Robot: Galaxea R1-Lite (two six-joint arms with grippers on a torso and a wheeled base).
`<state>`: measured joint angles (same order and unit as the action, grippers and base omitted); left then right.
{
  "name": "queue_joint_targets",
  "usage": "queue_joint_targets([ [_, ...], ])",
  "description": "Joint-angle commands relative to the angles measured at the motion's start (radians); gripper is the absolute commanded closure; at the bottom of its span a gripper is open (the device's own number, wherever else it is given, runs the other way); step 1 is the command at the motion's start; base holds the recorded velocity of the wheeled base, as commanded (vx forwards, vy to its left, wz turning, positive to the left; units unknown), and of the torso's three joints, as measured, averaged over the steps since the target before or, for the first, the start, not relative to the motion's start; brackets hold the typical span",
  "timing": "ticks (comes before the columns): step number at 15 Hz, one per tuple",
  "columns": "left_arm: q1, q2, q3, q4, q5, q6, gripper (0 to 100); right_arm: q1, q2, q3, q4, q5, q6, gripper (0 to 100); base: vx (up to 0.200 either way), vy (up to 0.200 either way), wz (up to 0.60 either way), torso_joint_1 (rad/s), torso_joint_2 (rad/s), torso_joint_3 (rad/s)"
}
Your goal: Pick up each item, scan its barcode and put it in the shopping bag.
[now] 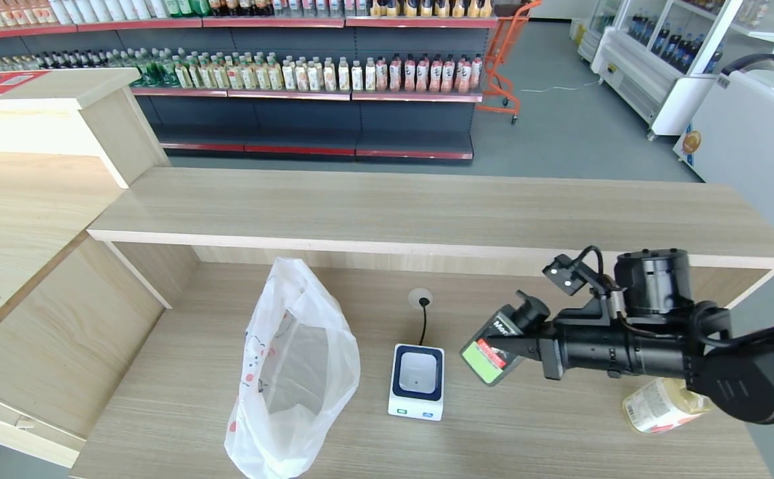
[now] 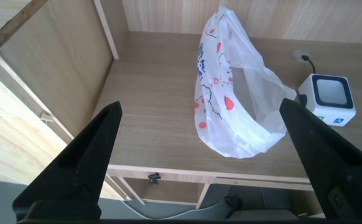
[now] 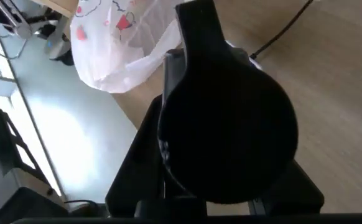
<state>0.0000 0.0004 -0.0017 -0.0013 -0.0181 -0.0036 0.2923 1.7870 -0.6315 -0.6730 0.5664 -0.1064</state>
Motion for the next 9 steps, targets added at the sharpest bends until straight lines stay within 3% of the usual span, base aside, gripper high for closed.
queue_joint_targets([
  [1,0.000,0.000,0.000,0.000,0.000,0.001,0,-0.156,-0.225,0.153,-0.002,0.047,-0.184,100,0.000,0.000,0.00,0.000,0.00,0.000],
  [6,0.000,0.000,0.000,0.000,0.000,-0.001,0,-0.173,-0.431,0.325,0.007,0.063,-0.219,100,0.000,0.000,0.00,0.000,0.00,0.000],
  [9,0.000,0.000,0.000,0.000,0.000,0.004,0,-0.176,-0.451,0.349,0.007,0.061,-0.213,100,0.000,0.000,0.00,0.000,0.00,0.000],
])
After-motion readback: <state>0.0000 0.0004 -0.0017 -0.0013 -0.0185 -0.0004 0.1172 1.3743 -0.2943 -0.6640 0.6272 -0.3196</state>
